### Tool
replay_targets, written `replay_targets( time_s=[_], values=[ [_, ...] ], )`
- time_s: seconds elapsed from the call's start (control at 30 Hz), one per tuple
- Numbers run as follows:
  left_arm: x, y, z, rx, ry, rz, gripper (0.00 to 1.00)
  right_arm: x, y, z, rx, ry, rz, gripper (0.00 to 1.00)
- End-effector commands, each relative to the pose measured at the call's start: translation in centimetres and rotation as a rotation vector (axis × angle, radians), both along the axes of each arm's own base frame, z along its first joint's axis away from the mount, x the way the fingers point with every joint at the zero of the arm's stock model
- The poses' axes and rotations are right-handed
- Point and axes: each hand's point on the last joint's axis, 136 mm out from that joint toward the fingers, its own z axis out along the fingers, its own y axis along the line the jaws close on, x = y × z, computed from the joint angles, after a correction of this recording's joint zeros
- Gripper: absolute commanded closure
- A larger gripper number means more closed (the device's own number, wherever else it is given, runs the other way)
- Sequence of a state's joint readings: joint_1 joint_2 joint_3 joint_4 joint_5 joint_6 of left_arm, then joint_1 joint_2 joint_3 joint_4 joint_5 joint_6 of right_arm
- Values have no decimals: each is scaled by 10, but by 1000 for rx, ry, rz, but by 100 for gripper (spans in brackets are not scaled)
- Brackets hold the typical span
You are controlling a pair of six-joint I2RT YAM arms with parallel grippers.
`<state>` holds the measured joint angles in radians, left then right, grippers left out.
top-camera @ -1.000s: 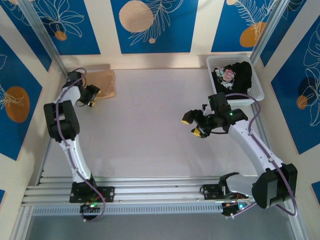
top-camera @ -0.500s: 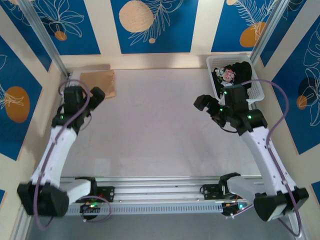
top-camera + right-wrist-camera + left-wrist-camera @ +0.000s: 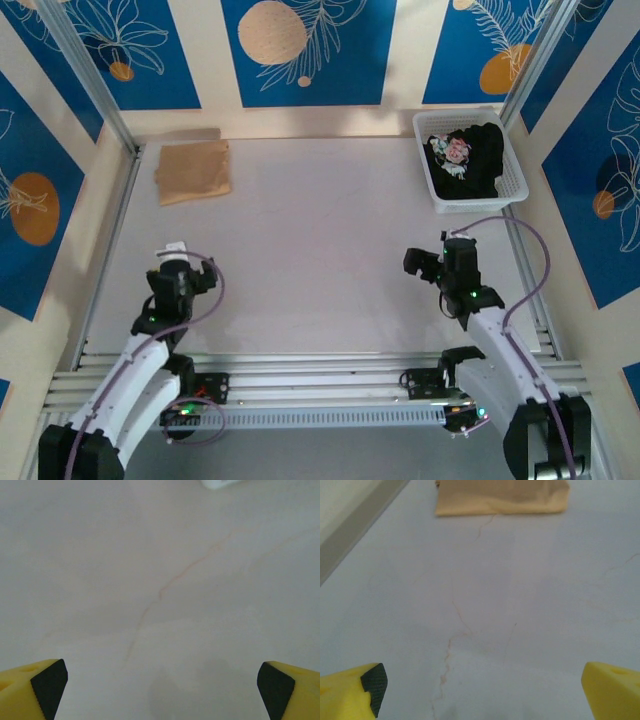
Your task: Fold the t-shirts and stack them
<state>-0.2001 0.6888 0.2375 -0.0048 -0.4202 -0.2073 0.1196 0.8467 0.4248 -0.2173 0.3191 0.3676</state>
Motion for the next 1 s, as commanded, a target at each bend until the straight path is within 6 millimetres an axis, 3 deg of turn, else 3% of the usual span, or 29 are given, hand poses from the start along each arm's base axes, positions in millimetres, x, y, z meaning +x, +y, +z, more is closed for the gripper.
replay_targets(
  time_s=[0.0, 0.07, 0.27, 0.43, 0.57, 0.8, 0.97],
  values=[
    [28, 2, 32, 65, -221, -37, 0, 42, -3, 32, -63, -182, 36, 1],
    [38, -1, 18, 59, -172, -62, 0, 53, -7, 27, -76, -194, 42, 1],
    [84, -8, 11, 25, -149, -119, 0, 79, -17, 4, -61, -229, 59, 1],
    [120, -11, 1, 35, -123, -171, 0, 109, -8, 10, -29, -299, 143, 1],
    [123, -21, -16, 20, -143, -237, 0, 120, -10, 6, -16, -326, 162, 1],
    [122, -19, -19, 18, -136, -223, 0, 111, 1, -6, -63, -399, 199, 1],
    [123, -18, -20, 21, -131, -220, 0, 120, 8, -9, -85, -358, 228, 1]
  ],
)
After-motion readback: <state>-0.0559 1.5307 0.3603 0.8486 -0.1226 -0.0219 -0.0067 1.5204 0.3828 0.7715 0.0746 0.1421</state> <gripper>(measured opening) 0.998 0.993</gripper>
